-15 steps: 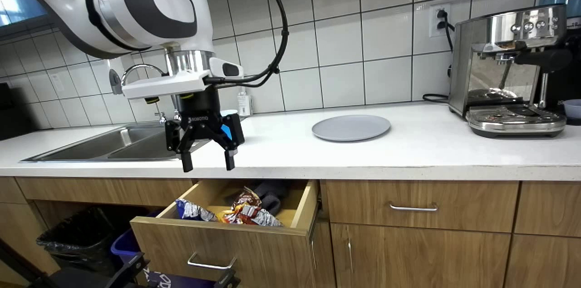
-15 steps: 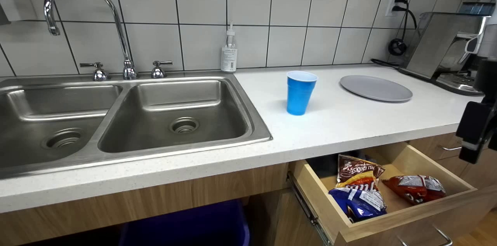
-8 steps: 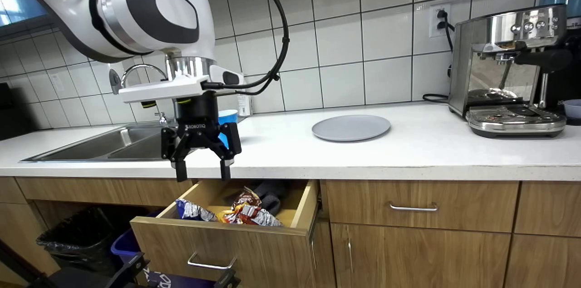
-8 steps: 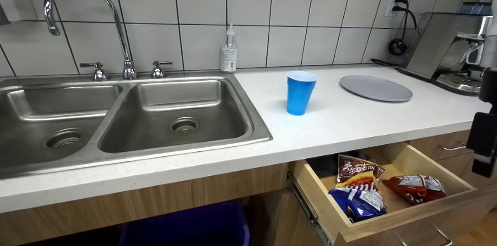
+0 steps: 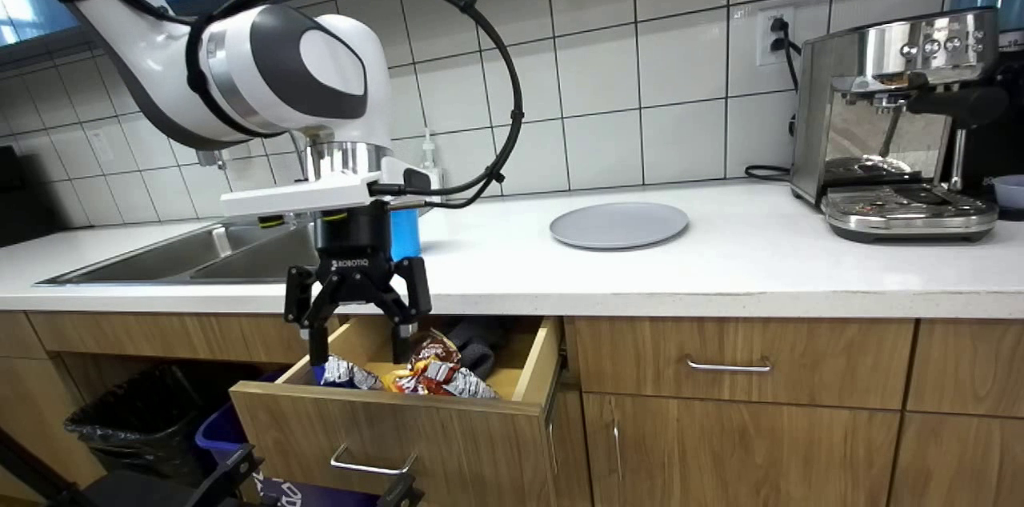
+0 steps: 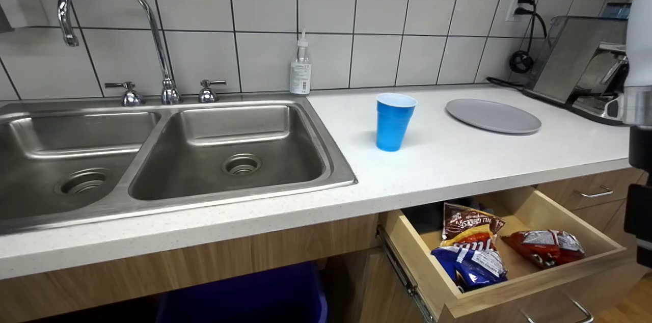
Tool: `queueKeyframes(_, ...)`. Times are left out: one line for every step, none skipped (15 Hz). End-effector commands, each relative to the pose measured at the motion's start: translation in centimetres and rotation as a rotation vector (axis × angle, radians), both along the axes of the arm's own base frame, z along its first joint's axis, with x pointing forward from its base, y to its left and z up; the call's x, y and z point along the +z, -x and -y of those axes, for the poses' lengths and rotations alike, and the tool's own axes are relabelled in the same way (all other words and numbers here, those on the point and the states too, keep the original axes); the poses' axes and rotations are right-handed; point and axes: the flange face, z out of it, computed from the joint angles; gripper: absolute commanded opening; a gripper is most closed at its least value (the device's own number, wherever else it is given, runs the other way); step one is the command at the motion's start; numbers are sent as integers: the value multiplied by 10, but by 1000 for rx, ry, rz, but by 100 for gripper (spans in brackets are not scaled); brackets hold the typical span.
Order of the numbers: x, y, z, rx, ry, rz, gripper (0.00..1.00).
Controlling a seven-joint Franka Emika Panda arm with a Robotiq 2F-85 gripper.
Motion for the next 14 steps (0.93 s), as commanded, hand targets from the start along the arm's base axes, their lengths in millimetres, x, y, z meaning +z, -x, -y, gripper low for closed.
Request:
queueKeyframes(-22, 4, 7, 17, 11, -41, 100)
queueKeyframes(-29, 5, 8, 20, 13, -49, 100)
queueKeyframes(-36, 7, 8, 23, 13, -57, 100)
queueKeyframes(-44, 8, 9, 27, 13, -61, 100)
queueKeyframes(-51, 8, 9, 34, 18, -59, 100)
queueKeyframes(-58, 8, 9, 41, 22, -58, 100)
queueKeyframes(-65, 8, 8, 51, 33, -49, 100)
queueKeyframes(-72, 7, 8, 65, 43, -36, 100)
queueKeyframes(-78, 7, 7, 77, 51, -27, 100)
queueKeyframes(-83, 7, 6, 84, 57, -15, 100)
queueKeyframes(-88, 7, 6, 91, 61, -4, 100)
queueKeyframes(-93, 7, 5, 93, 62, 6, 100)
queueKeyframes(-97, 7, 3, 96, 60, 14, 100)
queueKeyframes(-101, 7, 1, 101, 56, 23, 100)
